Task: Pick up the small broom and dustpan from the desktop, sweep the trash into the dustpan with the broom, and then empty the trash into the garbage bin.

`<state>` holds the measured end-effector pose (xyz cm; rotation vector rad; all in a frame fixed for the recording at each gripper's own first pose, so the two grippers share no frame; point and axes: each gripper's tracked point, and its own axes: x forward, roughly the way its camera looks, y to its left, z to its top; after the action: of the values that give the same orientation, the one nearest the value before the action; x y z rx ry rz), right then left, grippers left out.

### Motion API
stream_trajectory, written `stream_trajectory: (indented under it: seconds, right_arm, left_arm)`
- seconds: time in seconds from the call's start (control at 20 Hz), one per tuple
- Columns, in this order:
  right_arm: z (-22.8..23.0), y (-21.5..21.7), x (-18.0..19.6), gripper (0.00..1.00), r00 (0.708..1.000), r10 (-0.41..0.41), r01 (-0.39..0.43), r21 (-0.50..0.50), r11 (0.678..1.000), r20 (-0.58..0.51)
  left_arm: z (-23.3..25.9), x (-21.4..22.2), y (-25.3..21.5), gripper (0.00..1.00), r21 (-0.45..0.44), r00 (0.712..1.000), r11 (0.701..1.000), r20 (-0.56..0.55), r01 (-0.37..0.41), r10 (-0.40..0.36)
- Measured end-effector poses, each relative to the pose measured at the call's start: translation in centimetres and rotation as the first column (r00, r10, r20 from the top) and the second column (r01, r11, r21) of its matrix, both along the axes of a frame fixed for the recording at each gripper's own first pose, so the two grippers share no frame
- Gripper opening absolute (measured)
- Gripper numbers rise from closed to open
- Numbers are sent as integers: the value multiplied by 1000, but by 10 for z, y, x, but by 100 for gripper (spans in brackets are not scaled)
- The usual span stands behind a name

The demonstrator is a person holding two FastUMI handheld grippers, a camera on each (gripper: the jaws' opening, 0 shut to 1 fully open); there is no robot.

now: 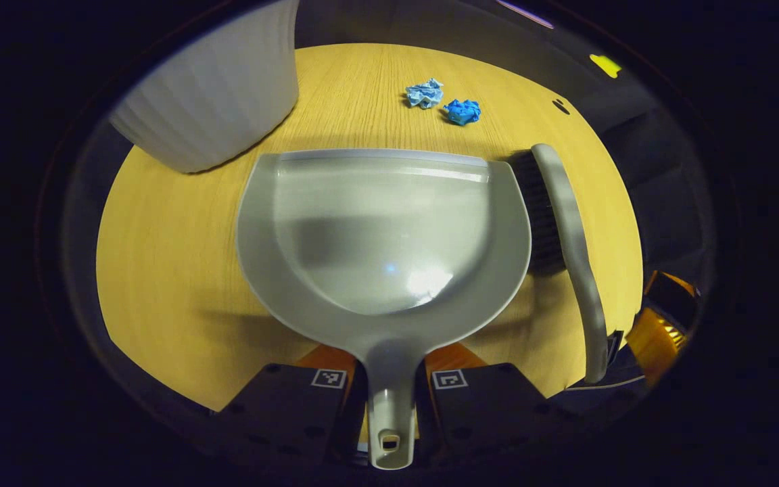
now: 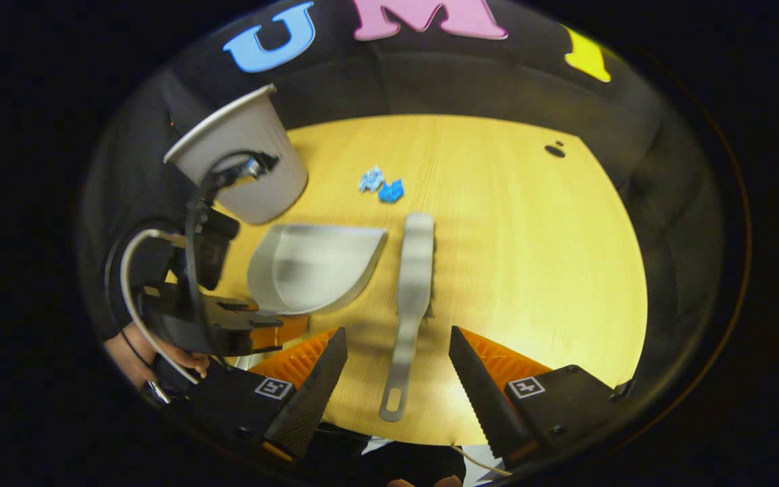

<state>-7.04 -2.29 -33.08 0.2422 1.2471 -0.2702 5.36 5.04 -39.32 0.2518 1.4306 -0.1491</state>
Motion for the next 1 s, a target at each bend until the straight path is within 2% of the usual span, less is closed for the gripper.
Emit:
stream_trajectory:
  seconds: [0.1, 0.45, 0.5, 0.55, 0.6, 0.65, 0.7, 0.75, 0.8, 0.95, 1.0]
  right_arm:
    - [-18, -1, -5, 100, 995, -10, 11, 5, 1000, -101]
    - [-59, -9, -2, 99, 963, -50, 59, 25, 998, -265]
    - [-64, -12, -2, 89, 958, -52, 60, 23, 998, -280]
    - [-68, -13, -2, 83, 955, -57, 66, 23, 998, -290]
    - [-69, -15, -2, 90, 952, -61, 71, 21, 997, -300]
    - [-71, -16, -1, 89, 950, -59, 68, 18, 998, -306]
    - [-75, -17, -2, 78, 949, -54, 61, 15, 998, -310]
    - [-77, -18, -2, 76, 945, -55, 65, 20, 998, -323]
    - [-80, -19, -3, 67, 940, -57, 68, 23, 997, -336]
    - [-78, -20, 4, 55, 939, -77, 98, 47, 994, -335]
    - [-79, -22, 7, 39, 938, -78, 103, 57, 993, -339]
  left_arm:
    - [0, -1, 1, 30, -22, 1000, 1000, 10, -7, 7]
    - [3, -4, 4, 30, -43, 1000, 999, 21, -2, 3]
    - [3, -4, 4, 30, -42, 1000, 999, 20, -1, 2]
    - [2, -4, 4, 30, -39, 1000, 999, 21, 2, -1]
    - [2, -4, 3, 30, -36, 1000, 999, 21, 5, -5]
    - [2, -4, 3, 30, -34, 1000, 999, 21, 6, -6]
    - [2, -4, 3, 30, -35, 1000, 999, 20, 4, -3]
    - [2, -4, 3, 30, -36, 1000, 999, 18, 1, -1]
    - [2, -3, 3, 30, -36, 1000, 999, 17, 1, 0]
    - [2, -4, 3, 30, -30, 1000, 1000, 15, -2, 3]
    - [3, -4, 3, 31, -27, 1000, 1000, 15, -5, 5]
